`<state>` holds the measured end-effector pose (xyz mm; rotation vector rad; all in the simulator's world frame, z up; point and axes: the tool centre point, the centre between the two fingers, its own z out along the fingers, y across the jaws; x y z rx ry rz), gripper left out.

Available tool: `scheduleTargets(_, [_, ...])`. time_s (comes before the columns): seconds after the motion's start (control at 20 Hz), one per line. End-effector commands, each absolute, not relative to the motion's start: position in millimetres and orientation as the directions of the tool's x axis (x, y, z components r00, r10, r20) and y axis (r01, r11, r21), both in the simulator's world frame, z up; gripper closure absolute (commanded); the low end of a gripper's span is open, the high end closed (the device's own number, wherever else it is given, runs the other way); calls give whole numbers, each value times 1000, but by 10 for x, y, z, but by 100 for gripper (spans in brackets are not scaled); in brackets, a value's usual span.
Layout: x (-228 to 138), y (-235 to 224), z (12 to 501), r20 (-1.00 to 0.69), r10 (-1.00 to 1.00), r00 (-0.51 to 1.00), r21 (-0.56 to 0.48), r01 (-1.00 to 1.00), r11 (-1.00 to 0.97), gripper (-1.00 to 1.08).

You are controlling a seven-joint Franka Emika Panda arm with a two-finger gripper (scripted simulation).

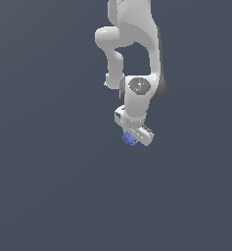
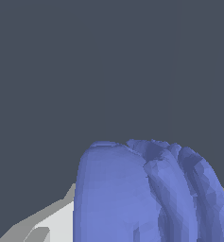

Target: Pick up the object and move it to a goal position.

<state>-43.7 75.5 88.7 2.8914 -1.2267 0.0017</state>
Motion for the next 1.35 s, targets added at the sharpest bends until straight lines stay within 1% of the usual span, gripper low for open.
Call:
scheduleTargets(0.0, [-327,969,1013,2,-719,695,1,-719,-695,108])
scheduleTargets(0.35, [-9,1549,1346,2,-719,695,1,-719,-695,108])
scheduleTargets(0.6, [154,1828,1503,1,-719,695,0,-719,-695,108])
scheduleTargets(0.95, [288,2042,1623,0,-719,695,0,-719,-695,108])
scheduleTargets(1.3, [330,2098,1653,0,-719,695,0,-719,-695,108])
